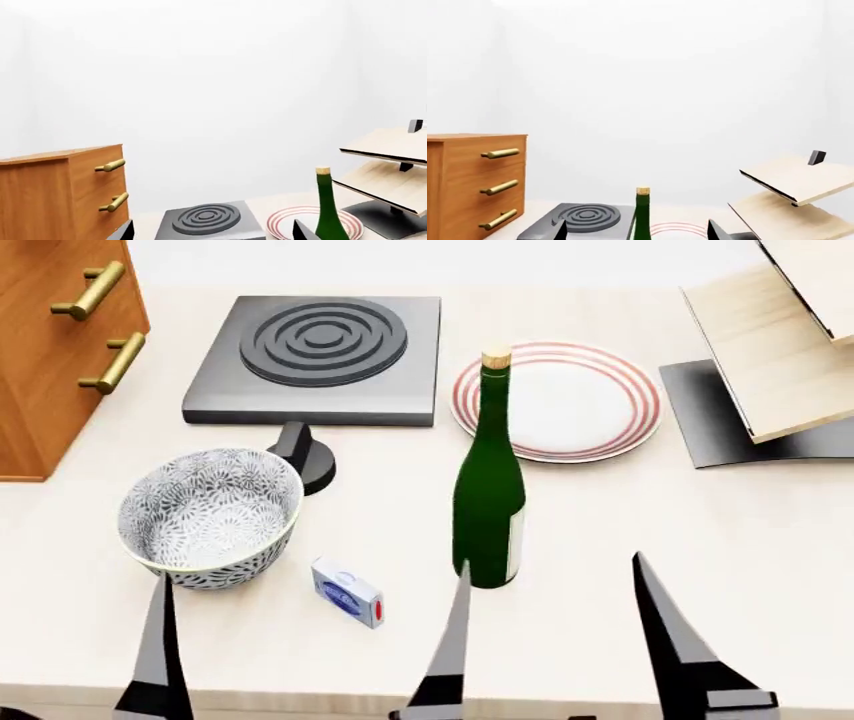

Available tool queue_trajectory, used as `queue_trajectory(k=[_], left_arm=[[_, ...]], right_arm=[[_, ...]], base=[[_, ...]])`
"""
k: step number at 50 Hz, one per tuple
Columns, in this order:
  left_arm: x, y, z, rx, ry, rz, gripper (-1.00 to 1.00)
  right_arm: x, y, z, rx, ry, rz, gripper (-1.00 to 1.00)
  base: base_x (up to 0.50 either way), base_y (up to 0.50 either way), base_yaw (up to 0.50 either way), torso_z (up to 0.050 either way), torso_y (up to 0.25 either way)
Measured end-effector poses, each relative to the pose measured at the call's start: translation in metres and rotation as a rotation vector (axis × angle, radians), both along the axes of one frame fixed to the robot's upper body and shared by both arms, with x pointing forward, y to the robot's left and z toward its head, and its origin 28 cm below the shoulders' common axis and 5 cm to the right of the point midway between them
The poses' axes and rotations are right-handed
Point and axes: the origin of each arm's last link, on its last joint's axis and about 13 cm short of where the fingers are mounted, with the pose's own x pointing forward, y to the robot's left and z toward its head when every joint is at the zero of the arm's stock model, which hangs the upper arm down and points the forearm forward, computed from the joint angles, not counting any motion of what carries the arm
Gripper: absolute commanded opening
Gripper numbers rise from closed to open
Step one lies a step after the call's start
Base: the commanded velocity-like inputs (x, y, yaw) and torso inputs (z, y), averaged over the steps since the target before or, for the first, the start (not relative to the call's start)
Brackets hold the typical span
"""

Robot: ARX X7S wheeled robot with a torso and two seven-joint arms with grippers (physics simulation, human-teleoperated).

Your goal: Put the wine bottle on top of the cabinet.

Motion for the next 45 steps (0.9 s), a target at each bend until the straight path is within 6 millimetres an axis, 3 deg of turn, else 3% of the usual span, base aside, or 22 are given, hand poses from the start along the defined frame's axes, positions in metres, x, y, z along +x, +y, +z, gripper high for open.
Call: queue_trajectory(k=[16,45], left_arm=[[-0.008,-0.001,0.015,0.007,-0.043,-0.007,1.00],[-0.013,-0.002,0.020,0.014,-0.057,-0.013,1.00]], right_arm=[[-0.006,0.002,0.010,0.005,-0.026,0.019,1.00],[-0.008,0.003,0.011,0.012,-0.011,0.044,1.00]], base=[[0.01,0.00,0.00,0.000,0.000],[0.50,0.00,0.00,0.000,0.000]])
